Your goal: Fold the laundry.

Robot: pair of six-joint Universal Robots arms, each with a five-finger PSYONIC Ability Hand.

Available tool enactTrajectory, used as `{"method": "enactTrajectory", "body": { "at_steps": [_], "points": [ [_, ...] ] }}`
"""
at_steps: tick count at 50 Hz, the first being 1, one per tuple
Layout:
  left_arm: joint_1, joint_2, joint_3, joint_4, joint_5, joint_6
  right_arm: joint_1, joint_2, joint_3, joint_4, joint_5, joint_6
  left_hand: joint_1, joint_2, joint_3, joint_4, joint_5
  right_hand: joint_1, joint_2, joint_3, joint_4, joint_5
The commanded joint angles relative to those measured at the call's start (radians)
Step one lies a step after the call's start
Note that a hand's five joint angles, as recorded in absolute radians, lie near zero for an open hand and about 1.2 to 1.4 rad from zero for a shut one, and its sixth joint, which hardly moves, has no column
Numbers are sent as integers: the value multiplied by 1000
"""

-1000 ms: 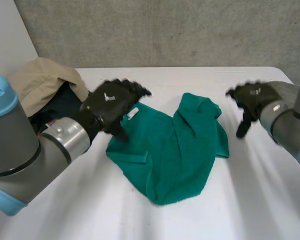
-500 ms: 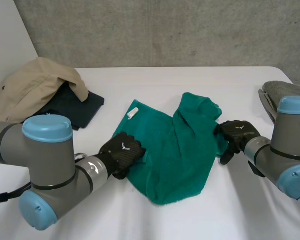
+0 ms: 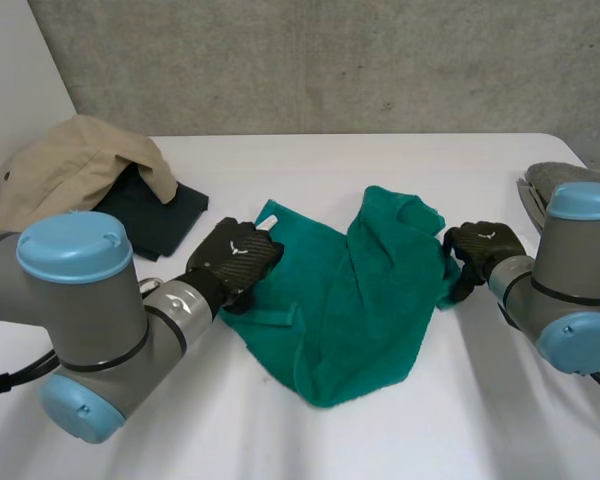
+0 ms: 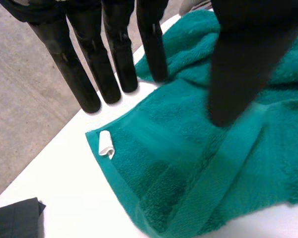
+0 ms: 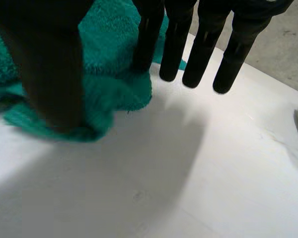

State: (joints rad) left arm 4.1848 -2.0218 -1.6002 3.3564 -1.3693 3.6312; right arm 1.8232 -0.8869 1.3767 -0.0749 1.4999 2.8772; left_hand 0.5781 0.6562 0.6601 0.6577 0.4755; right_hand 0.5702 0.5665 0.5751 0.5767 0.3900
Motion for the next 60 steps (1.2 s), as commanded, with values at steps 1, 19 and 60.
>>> {"method": "enactTrajectory", "body": {
  "at_steps": [1,19,60],
  "points": [
    [-26,46,-61,-35,2,-23,-10,-61,51,34,-4,20,-15,-93,-97,-95,-87,31,35,27,25,37],
    [-34,-55,-11,-37,-1,-14,-7,-52,42,76,-40,85,-15,-93,-97,-95,-87,40,44,35,34,46],
    [-28,94,-96,-25,122,-212,-124,-350,39,279,-90,-240,-100,-178,-182,-180,-172,826,830,821,820,832]
  ]
}}
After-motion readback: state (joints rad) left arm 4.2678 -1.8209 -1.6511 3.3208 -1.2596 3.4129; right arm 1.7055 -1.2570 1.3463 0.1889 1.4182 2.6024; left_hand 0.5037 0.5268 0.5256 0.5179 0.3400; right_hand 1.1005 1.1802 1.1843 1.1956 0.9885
